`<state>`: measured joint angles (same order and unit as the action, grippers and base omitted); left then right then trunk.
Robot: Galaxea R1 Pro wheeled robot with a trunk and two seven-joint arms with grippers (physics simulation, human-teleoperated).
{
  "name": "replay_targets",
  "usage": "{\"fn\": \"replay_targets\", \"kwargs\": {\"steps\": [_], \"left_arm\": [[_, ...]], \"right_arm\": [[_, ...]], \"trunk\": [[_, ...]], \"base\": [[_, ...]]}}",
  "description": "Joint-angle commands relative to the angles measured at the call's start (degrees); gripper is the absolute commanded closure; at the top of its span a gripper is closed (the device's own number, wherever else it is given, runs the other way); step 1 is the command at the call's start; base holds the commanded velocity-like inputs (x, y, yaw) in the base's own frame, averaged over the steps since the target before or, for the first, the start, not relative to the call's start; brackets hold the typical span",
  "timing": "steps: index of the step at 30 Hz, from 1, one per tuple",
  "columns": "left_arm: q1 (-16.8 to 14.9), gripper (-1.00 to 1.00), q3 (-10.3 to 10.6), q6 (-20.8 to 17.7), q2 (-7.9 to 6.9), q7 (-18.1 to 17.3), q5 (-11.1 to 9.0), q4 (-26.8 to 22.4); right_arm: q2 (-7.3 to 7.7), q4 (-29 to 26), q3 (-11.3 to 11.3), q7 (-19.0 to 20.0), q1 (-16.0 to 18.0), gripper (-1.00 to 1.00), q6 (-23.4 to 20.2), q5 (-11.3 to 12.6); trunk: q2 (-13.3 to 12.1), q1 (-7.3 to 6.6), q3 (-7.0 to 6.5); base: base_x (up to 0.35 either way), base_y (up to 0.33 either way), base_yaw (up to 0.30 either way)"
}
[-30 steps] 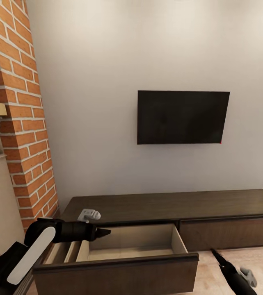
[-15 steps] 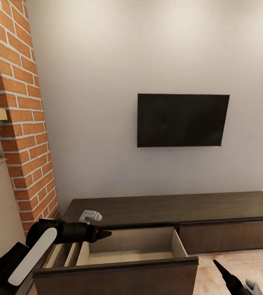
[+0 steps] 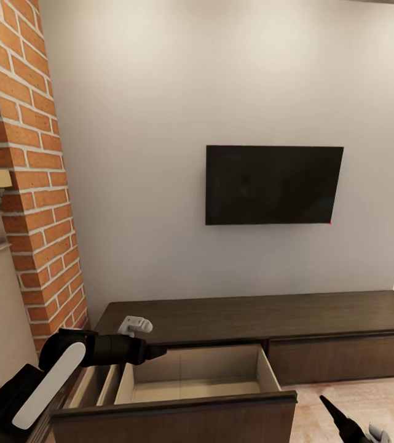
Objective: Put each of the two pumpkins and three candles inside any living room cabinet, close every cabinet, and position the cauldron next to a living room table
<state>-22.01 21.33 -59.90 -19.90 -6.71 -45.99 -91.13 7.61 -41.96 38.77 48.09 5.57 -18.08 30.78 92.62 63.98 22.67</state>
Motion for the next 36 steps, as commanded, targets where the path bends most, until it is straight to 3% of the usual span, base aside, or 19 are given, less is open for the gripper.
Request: {"fn": "replay_targets", "kwargs": {"steps": [1, 18, 25, 36], "left_arm": [[-0.1, -1.0, 0.0, -0.1, -0.01, -0.6, 1.0, 0.0], [-0.1, -1.0, 0.0, -0.1, 0.1, -0.6, 2.3, 0.0], [-0.1, -1.0, 0.0, -0.1, 0.12, -0.6, 2.5, 0.0], [-0.1, -1.0, 0.0, -0.1, 0.12, -0.6, 2.5, 0.0]], "right_arm": [[-0.05, 0.0, 0.1, 0.1, 0.0, -1.0, -0.5, 0.4], [0.24, 2.1, 0.3, 0.3, -0.4, -1.0, -0.2, 0.6], [0.37, 3.1, 0.3, 0.6, -0.4, -1.0, 2.0, 0.6], [0.39, 3.5, 0.3, 0.9, -0.4, -1.0, 2.8, 0.6]], "trunk": [[-0.4, -0.23, -0.12], [-7.2, -3.96, -3.17], [-10.0, -5.5, -4.49], [-10.0, -5.5, -4.76]], "base": [[0.0, 0.0, 0.0], [0.0, 0.0, -0.004], [0.0, 0.0, -0.203], [0.0, 0.0, -0.28]]}}
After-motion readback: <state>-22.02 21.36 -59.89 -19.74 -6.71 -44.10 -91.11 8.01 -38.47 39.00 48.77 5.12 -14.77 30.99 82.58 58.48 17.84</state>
